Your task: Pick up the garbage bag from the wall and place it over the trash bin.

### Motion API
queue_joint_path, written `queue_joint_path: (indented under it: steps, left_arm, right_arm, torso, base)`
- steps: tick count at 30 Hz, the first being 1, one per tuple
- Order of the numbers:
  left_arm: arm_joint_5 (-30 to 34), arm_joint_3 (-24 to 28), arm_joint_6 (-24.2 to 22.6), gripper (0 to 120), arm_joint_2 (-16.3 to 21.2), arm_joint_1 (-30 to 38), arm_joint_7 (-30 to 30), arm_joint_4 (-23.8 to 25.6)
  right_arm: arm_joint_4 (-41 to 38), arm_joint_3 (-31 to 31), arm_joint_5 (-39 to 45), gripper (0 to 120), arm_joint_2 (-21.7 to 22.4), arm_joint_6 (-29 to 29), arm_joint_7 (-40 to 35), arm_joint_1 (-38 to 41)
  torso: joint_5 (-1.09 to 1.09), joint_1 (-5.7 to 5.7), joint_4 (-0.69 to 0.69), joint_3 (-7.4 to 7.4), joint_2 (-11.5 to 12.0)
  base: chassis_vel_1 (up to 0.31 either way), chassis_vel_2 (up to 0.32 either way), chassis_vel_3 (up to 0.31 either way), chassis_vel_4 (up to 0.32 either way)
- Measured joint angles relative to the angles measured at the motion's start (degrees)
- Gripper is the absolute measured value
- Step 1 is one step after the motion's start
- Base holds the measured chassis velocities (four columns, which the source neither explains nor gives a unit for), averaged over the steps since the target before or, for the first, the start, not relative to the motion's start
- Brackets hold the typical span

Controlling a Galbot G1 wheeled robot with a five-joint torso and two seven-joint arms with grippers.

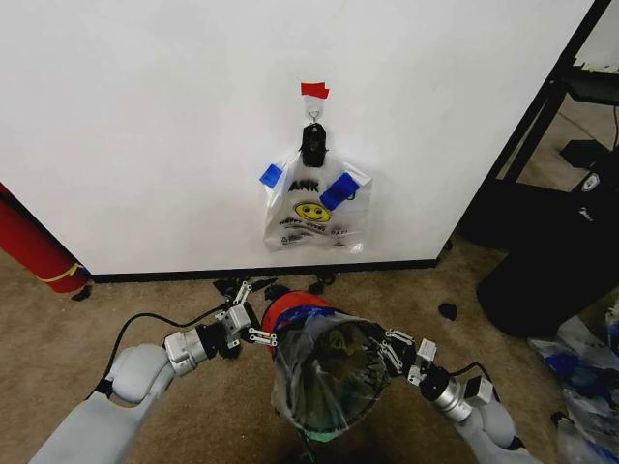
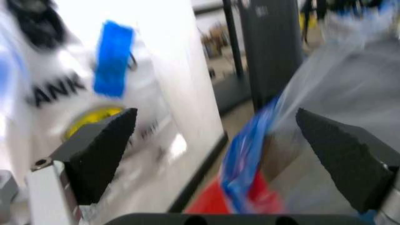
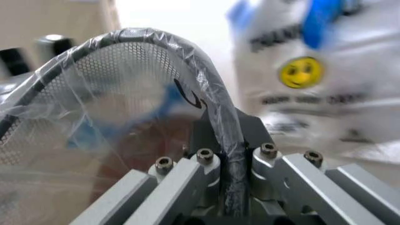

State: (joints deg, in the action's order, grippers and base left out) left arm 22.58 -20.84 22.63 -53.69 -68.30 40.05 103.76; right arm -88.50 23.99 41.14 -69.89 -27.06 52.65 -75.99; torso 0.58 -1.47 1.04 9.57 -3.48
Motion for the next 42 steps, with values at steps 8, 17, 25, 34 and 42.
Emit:
queue_joint_path:
  steps: [8,17,25,34,42]
  left_arm:
    - [1.46,-0.50,-1.76,100,-0.39,-4.91,-17.44,4.76]
    - [-7.23,-1.12,-3.67,100,-0.11,-8.90,-9.00,5.56]
    - [-8.39,-0.10,-3.44,100,-2.55,-10.54,-6.90,5.12]
    - [-10.96,0.52,-4.37,100,-4.15,-9.55,-11.09,2.80]
    - [-11.46,0.66,-4.76,100,-4.65,-8.91,-14.41,1.83]
  right_arm:
    - [-1.88,-3.49,3.03,0,-1.99,1.74,-21.97,-0.92]
    - [-9.90,-4.34,9.31,0,-4.56,7.26,-48.09,-2.47]
    - [-15.72,-4.19,14.56,0,-4.45,10.77,-52.47,-4.06]
    - [-22.23,-4.01,17.03,0,-3.94,13.47,-54.45,-6.42]
    - [-26.60,-5.17,17.70,0,-3.91,15.71,-57.02,-8.54]
  torso:
    - [0.00,0.00,-0.01,0.00,-0.01]
    - [0.00,0.00,-0.01,0.00,-0.01]
    - [0.01,0.00,0.00,0.00,-0.01]
    - [0.00,0.00,0.00,0.00,-0.01]
    - [0.00,0.00,0.00,0.00,0.00]
  base:
    - [0.000,0.000,0.000,0.000]
    - [0.000,0.000,0.000,0.000]
    - [0.000,0.000,0.000,0.000]
    - [0.000,0.000,0.000,0.000]
    - [0.000,0.000,0.000,0.000]
